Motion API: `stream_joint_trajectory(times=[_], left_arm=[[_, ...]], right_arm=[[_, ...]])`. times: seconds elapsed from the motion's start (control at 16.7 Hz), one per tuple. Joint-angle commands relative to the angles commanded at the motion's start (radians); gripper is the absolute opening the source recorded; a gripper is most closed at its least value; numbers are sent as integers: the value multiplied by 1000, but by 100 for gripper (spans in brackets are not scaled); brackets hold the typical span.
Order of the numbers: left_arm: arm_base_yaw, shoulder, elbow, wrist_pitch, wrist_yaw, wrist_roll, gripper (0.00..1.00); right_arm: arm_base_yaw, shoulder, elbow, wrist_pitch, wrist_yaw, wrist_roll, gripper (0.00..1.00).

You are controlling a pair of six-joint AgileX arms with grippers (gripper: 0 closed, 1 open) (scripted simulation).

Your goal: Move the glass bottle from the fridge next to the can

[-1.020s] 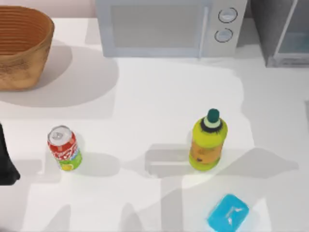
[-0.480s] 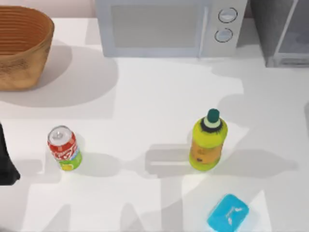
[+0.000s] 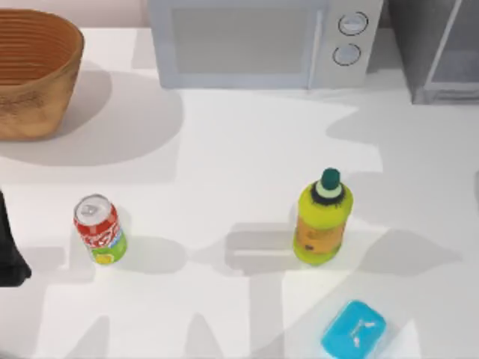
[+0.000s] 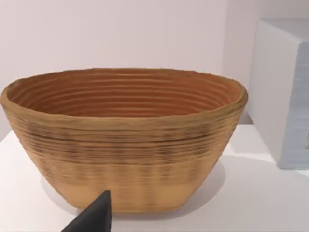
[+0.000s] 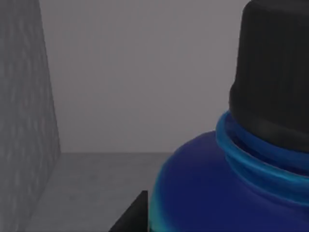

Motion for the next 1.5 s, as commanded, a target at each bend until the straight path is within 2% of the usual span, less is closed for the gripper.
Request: stream_joint_trajectory(times=[0.42, 0.9, 1.14, 1.5], left_arm=[[0, 0, 0, 0, 0, 0, 100], [0, 0, 0, 0, 0, 0, 100], [0, 0, 0, 0, 0, 0, 100], [0, 0, 0, 0, 0, 0, 100]], right_arm=[[-49, -253, -411, 132, -49, -3, 0], [-43, -288, -449, 154, -46, -1, 0], [81, -282, -390, 172, 84, 13, 0], [481, -211, -240, 191, 449, 57, 0]])
